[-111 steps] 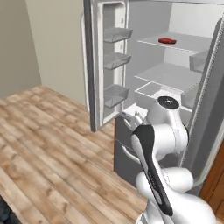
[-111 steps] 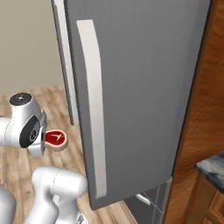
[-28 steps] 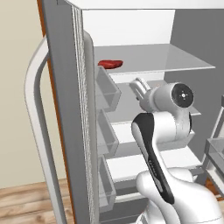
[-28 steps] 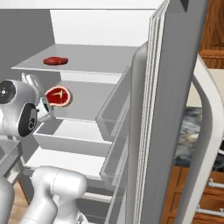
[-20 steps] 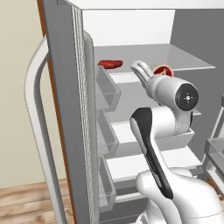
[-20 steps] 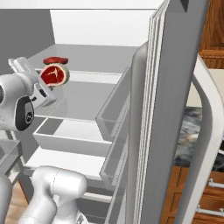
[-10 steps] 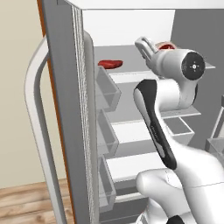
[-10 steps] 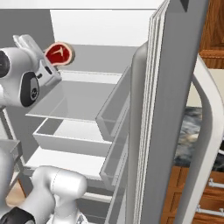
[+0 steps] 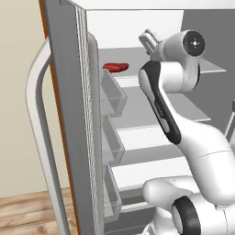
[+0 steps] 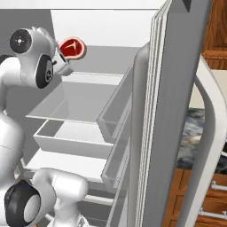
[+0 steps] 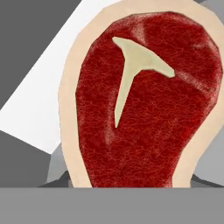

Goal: Place the steak on the counter behind the older steak on the same shelf of the fridge to maintain FIFO order. Close the fridge door when finished.

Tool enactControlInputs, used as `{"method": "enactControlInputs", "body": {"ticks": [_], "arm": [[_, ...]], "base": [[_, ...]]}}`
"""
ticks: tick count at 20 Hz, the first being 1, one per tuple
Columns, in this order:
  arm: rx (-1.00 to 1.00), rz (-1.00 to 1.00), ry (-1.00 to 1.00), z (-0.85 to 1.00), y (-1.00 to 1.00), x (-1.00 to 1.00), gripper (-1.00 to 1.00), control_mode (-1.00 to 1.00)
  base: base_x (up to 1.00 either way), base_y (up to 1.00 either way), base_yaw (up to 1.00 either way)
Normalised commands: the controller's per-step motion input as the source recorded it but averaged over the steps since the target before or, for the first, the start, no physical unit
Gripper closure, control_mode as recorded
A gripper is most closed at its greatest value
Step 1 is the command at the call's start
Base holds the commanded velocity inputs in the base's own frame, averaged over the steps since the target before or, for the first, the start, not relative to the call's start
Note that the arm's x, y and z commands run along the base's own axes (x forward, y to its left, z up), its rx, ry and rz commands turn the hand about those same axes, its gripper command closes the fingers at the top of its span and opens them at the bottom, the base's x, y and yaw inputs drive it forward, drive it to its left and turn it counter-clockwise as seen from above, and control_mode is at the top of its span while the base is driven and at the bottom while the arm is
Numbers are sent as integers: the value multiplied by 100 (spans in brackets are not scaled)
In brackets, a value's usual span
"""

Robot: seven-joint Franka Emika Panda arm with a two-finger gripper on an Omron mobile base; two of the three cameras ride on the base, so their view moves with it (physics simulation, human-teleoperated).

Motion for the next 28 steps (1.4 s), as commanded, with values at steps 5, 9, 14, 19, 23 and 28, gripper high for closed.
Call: {"method": "enactControlInputs", "body": {"ticks": [5, 9, 14, 19, 23, 28], "arm": [[-1, 0, 10, 0, 0, 78, 100, -100], [-4, 0, 2, -14, 4, 62, 100, -100], [-13, 0, 4, -36, 4, 61, 100, -100], [-9, 0, 3, -33, 8, 84, 100, -100], [-1, 0, 14, 0, 4, 76, 100, -100], [-4, 0, 17, 0, 13, 67, 100, -100]], "base": [[0, 0, 0], [0, 0, 0], [0, 0, 0], [0, 0, 0], [0, 0, 0], [0, 0, 0]]}}
